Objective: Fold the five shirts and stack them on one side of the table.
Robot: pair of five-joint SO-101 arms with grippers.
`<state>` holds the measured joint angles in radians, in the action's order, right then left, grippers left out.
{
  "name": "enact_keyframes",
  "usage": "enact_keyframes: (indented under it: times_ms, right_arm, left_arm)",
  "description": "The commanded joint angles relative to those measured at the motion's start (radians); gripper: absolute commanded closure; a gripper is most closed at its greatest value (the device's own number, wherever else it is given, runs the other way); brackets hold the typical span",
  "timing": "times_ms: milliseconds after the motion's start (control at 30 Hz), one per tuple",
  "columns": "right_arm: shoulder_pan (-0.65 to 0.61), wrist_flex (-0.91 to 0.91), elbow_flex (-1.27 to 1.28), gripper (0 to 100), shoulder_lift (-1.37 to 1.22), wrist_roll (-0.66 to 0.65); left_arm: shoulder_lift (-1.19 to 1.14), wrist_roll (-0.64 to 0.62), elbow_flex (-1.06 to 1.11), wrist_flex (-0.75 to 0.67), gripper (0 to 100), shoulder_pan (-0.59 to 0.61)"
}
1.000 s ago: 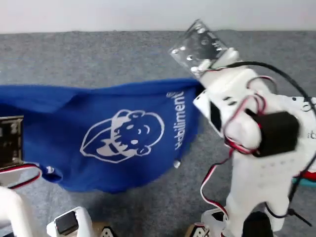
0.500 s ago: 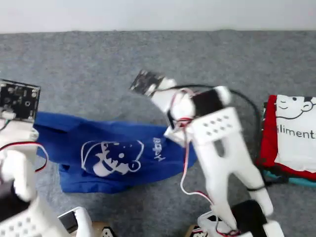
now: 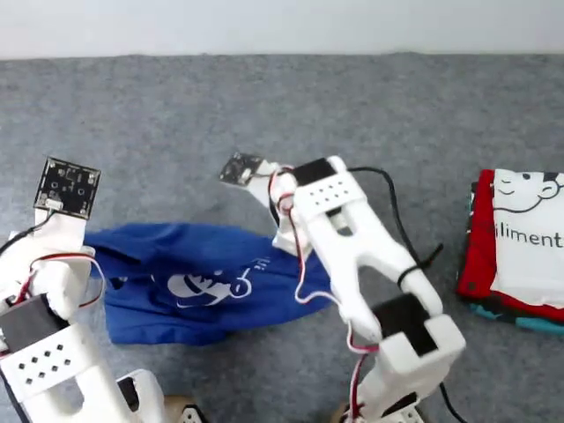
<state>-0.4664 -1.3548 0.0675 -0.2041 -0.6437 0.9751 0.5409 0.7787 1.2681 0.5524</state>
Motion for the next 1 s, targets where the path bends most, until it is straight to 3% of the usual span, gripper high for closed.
enact_keyframes:
  times_ms: [0,233,533,667,833,967]
  right_arm:
    - [0.025,-0.050,-0.138,80.5,-0.015,-0.005]
    - [0.008,-0.277,-0.331,80.4,-0.027,-0.003]
    - [-0.019,-0.429,-0.331,80.1,-0.027,-0.002]
    - [-0.047,-0.417,-0.331,79.7,-0.030,0.012]
    - [-0.051,-0.377,-0.347,69.7,-0.136,0.107]
    - [-0.028,-0.378,-0.399,69.6,-0.228,0.124]
  left_arm:
    - [0.011,0.011,0.005,-0.043,98,0.002]
    - [0.006,0.011,0.045,-0.072,98,0.000]
    - [0.009,0.009,0.085,-0.126,98,0.000]
    - [0.009,0.009,0.085,-0.126,98,0.000]
    - [0.011,0.009,0.085,-0.123,98,0.000]
    - [0.011,0.011,0.084,-0.120,98,0.005]
